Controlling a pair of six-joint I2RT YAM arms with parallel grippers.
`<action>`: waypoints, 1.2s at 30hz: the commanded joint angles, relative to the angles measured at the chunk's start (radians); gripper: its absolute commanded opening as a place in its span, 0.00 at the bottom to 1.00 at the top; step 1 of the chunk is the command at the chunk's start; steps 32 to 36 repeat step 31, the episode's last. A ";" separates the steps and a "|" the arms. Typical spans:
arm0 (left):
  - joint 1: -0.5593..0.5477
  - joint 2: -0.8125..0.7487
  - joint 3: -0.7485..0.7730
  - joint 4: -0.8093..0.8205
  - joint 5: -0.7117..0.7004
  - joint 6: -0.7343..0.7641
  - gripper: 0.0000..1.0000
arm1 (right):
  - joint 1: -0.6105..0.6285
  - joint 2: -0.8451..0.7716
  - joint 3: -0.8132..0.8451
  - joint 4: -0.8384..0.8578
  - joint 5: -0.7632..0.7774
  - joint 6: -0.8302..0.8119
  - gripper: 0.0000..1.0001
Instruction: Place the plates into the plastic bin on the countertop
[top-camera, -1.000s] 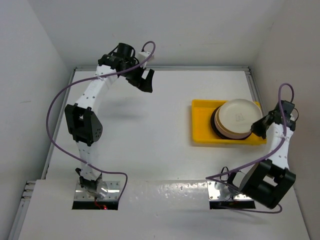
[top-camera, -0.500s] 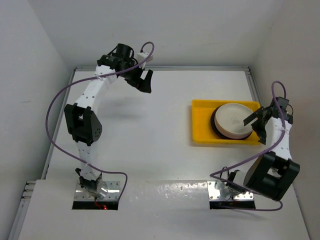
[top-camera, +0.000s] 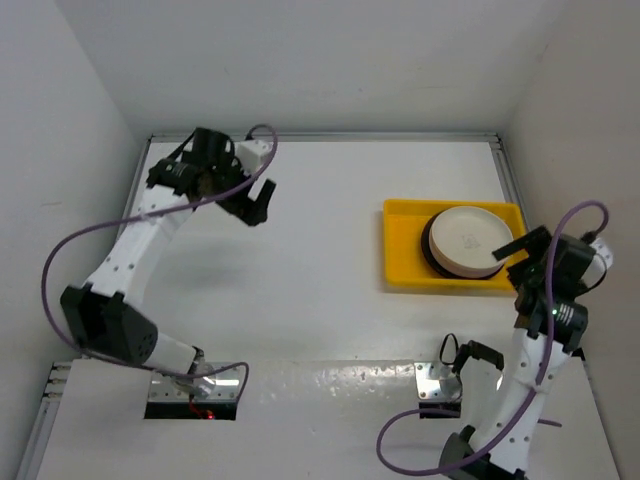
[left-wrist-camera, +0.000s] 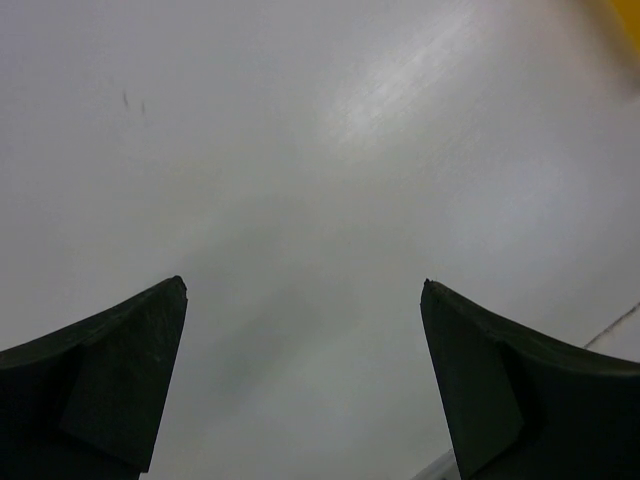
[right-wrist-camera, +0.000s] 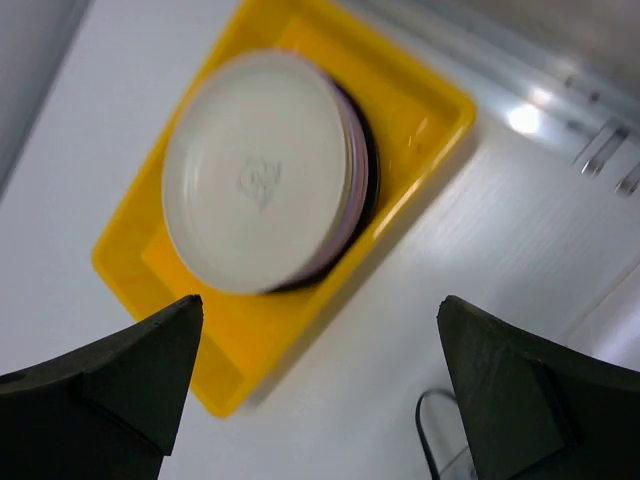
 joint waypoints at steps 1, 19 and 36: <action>0.055 -0.194 -0.230 0.032 -0.121 0.032 1.00 | 0.022 -0.097 -0.145 -0.177 -0.167 0.110 0.99; 0.133 -0.568 -0.728 0.173 -0.371 0.083 1.00 | 0.063 -0.432 -0.292 -0.395 -0.277 0.141 0.99; 0.133 -0.568 -0.737 0.191 -0.371 0.092 1.00 | 0.120 -0.412 -0.249 -0.349 -0.209 0.034 0.99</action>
